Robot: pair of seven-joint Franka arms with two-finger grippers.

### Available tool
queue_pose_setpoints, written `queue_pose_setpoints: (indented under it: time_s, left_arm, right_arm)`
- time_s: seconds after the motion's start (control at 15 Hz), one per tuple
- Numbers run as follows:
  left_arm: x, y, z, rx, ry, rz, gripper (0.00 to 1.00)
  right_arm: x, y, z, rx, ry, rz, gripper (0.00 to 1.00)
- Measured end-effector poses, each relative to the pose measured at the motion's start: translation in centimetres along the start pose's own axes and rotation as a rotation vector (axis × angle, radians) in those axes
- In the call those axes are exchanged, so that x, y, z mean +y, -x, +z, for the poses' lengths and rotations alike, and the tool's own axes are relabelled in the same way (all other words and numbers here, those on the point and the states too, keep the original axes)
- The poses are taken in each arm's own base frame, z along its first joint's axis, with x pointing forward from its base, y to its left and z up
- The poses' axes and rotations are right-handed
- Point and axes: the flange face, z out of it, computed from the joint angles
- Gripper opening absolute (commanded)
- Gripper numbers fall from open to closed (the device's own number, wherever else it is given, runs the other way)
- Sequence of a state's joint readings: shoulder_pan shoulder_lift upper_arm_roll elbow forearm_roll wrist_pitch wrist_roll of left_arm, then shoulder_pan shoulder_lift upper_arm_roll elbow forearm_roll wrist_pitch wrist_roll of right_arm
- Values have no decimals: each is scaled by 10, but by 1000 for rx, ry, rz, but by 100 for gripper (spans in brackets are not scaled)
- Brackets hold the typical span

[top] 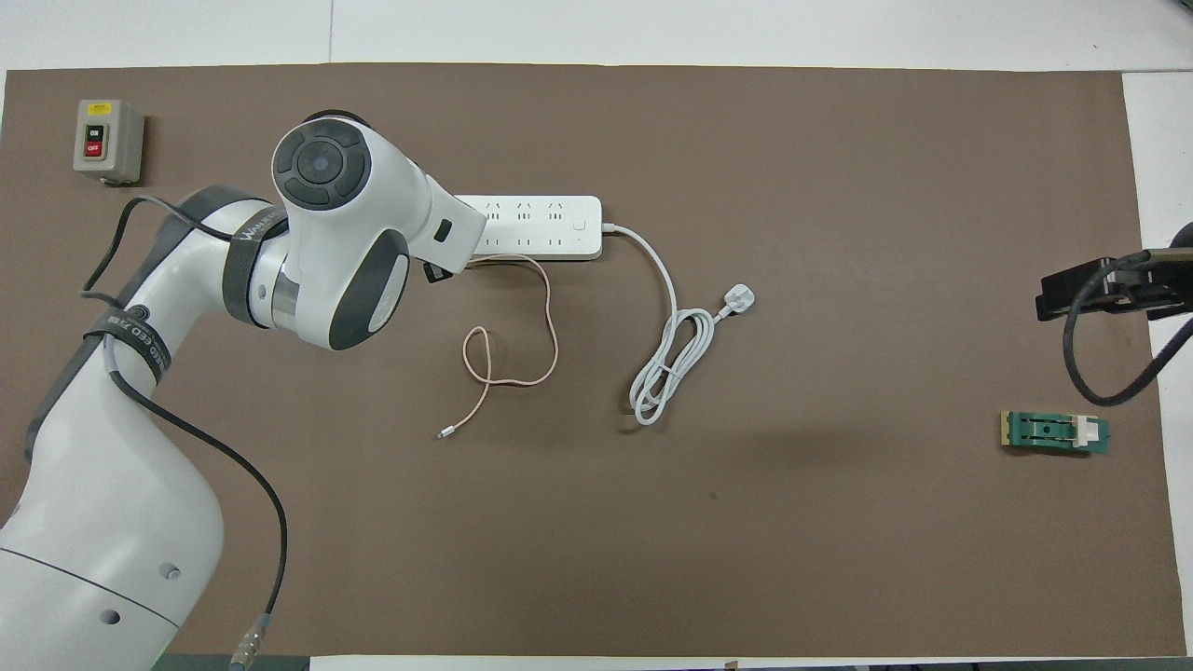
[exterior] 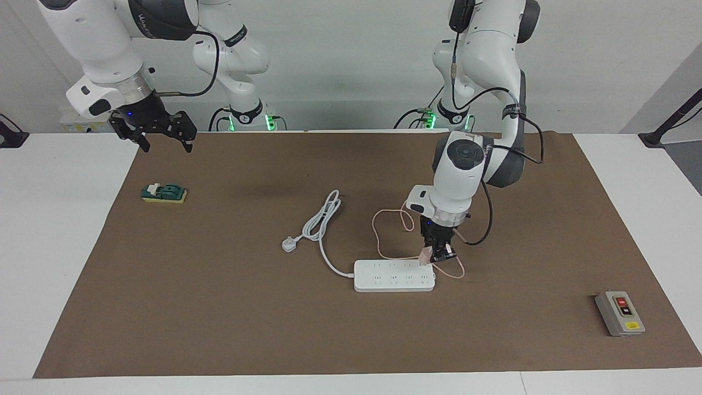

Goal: Plug charger into power strip

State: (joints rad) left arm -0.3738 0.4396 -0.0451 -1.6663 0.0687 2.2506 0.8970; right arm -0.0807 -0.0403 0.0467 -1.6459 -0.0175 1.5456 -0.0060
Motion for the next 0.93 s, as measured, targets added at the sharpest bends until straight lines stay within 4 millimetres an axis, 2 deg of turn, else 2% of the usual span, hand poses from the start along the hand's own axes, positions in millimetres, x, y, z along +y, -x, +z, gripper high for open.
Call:
queue_pose_setpoints:
  time_s: [0.93]
  left_arm:
    - [0,1,14,-20,-5,17,0]
  right_arm:
    - [0,0,0,0,0,0,100]
